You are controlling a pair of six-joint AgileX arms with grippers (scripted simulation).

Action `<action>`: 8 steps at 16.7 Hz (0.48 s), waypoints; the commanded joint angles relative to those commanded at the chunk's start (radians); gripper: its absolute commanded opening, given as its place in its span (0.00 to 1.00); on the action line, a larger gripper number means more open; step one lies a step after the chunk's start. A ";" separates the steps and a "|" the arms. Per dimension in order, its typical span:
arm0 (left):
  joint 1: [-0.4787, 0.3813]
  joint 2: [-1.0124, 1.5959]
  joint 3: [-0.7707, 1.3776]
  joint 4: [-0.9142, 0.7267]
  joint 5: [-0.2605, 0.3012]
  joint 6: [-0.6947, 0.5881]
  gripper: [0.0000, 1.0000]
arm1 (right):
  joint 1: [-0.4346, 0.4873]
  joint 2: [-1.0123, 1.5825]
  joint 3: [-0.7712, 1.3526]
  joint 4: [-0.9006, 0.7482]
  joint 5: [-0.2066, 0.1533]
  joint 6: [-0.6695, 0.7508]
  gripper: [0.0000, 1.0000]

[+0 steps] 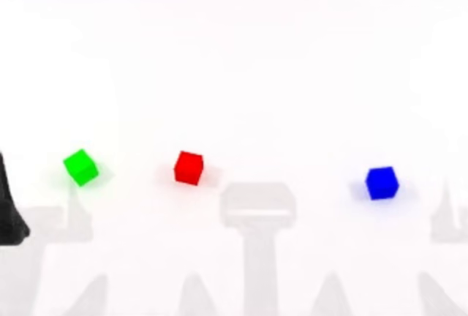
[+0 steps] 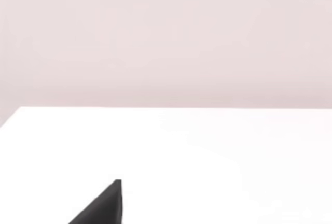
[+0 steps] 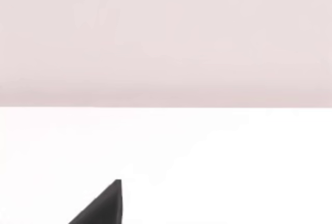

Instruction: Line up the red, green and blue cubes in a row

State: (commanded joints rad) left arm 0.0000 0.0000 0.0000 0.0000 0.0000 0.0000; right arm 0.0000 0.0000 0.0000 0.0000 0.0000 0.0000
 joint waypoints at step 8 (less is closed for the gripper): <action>-0.067 0.218 0.212 -0.139 0.004 -0.032 1.00 | 0.000 0.000 0.000 0.000 0.000 0.000 1.00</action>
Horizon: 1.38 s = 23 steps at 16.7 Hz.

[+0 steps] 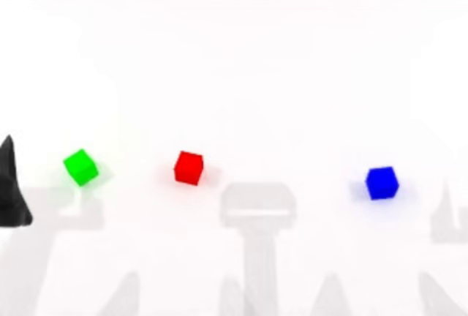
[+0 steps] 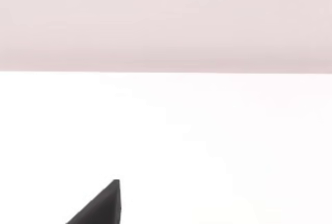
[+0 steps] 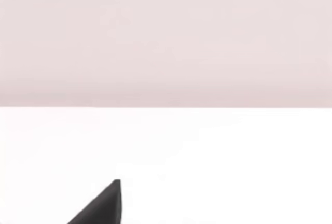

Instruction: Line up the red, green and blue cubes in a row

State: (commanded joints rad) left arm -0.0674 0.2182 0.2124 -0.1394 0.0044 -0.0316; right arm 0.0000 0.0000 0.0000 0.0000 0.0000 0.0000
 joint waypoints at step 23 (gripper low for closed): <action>-0.447 1.925 1.540 -1.035 -0.002 -0.209 1.00 | 0.000 0.000 0.000 0.000 0.000 0.000 1.00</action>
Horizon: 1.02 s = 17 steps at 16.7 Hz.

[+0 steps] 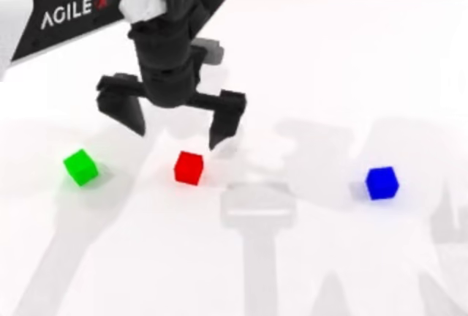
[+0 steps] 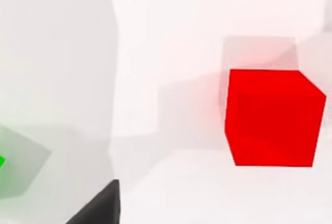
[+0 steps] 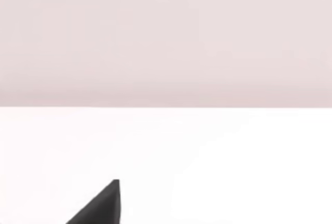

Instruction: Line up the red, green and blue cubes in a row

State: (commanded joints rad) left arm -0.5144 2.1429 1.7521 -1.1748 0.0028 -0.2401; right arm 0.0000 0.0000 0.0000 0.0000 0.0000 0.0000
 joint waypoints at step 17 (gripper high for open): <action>-0.001 0.119 -0.185 0.298 0.001 0.002 1.00 | 0.000 0.000 0.000 0.000 0.000 0.000 1.00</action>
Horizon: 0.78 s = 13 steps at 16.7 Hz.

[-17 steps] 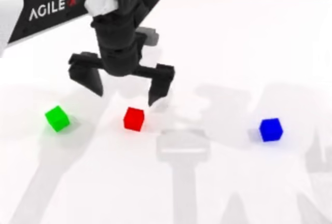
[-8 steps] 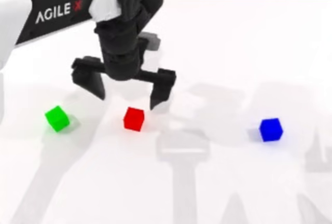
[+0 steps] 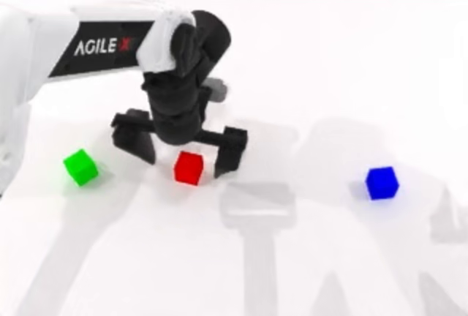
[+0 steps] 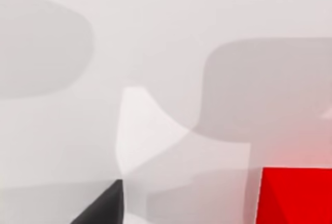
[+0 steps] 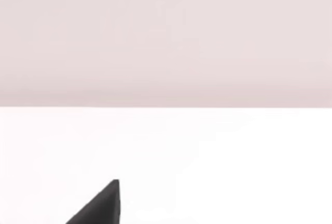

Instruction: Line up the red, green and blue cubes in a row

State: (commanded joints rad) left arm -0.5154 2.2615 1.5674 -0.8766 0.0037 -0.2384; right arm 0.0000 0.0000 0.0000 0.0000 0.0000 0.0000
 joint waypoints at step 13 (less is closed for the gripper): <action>0.000 0.000 0.000 0.000 0.000 0.000 0.25 | 0.000 0.000 0.000 0.000 0.000 0.000 1.00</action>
State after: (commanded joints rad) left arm -0.5154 2.2617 1.5672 -0.8762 0.0037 -0.2384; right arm 0.0000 0.0000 0.0000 0.0000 0.0000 0.0000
